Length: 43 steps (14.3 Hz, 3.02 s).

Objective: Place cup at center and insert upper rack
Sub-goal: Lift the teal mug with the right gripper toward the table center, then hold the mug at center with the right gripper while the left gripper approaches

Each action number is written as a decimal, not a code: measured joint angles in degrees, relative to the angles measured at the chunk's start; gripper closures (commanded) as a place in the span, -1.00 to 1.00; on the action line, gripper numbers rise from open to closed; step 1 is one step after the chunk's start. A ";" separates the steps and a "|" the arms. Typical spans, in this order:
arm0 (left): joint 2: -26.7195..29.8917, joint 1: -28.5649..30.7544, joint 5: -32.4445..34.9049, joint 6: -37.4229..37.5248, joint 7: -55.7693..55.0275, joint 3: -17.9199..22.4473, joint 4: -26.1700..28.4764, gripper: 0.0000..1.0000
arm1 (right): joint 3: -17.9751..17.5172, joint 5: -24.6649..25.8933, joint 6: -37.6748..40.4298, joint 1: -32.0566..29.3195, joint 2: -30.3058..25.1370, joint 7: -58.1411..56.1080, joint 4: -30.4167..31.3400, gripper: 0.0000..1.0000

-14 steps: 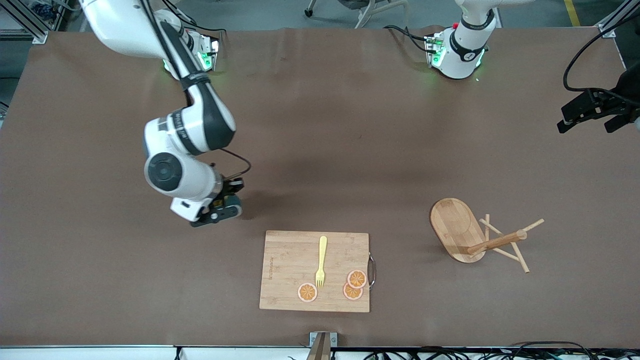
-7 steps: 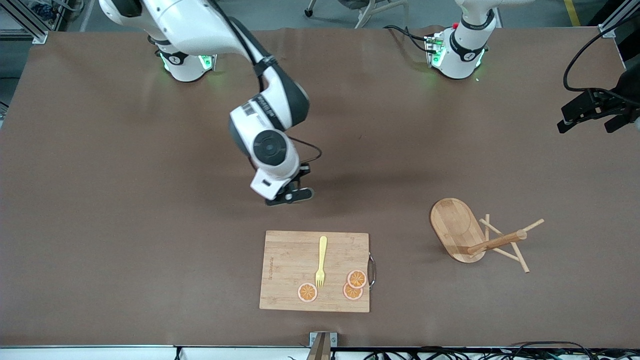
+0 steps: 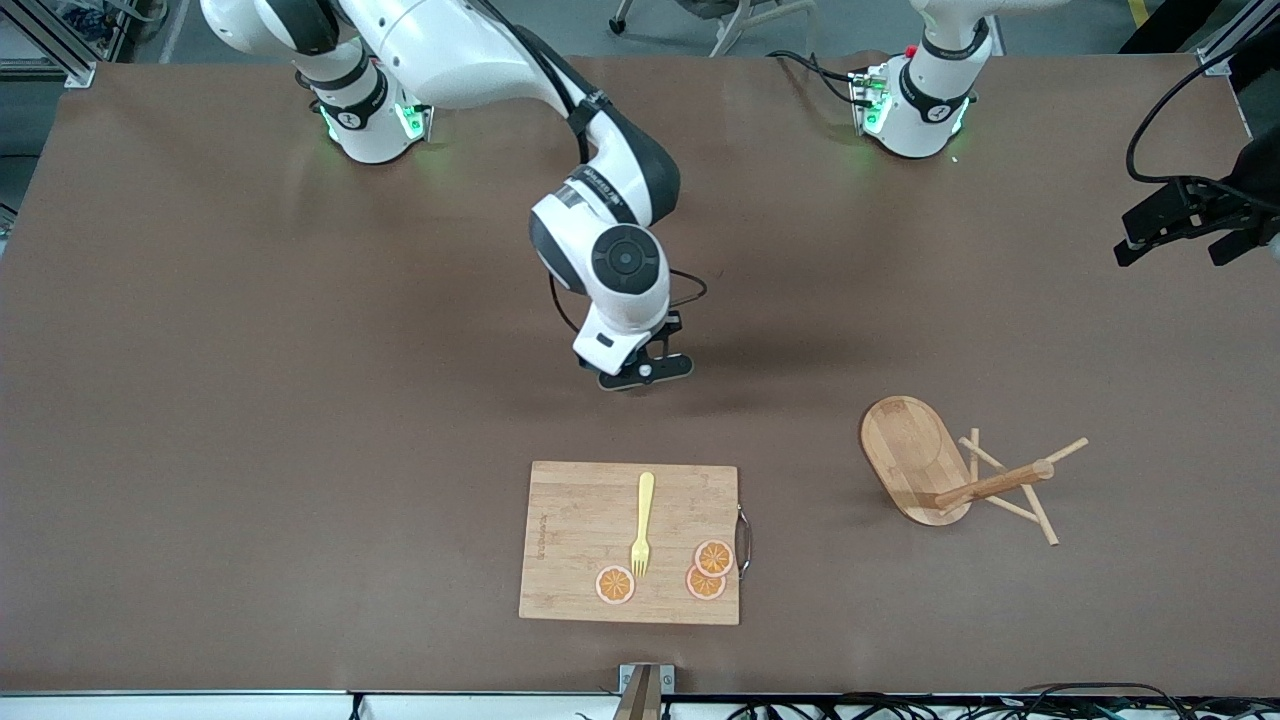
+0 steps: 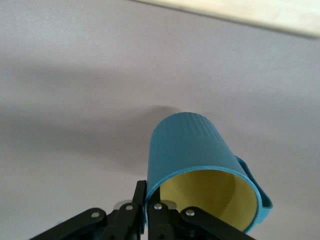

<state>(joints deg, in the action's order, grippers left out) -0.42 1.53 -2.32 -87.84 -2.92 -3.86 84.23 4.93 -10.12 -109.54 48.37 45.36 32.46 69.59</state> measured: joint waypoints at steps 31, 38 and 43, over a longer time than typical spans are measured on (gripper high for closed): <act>-6.73 -22.65 -1.66 -4.41 -27.43 -0.97 0.41 -1.00 | -0.12 -0.04 -5.25 4.82 6.08 1.32 -4.15 -1.00; -6.73 -23.02 -2.31 -4.72 -27.63 -0.97 0.30 -1.00 | 0.45 -0.04 -3.39 4.67 5.11 5.12 -6.39 -1.00; -6.73 -23.33 -5.09 -8.08 -28.27 -0.97 0.28 -1.00 | 2.11 0.01 2.92 -1.37 -1.31 5.51 -9.09 -1.00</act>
<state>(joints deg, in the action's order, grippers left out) -7.15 -21.79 -7.41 -95.91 -31.19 -4.84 84.51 7.03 -10.10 -106.62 46.99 44.05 37.97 60.50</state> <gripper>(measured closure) 0.000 0.000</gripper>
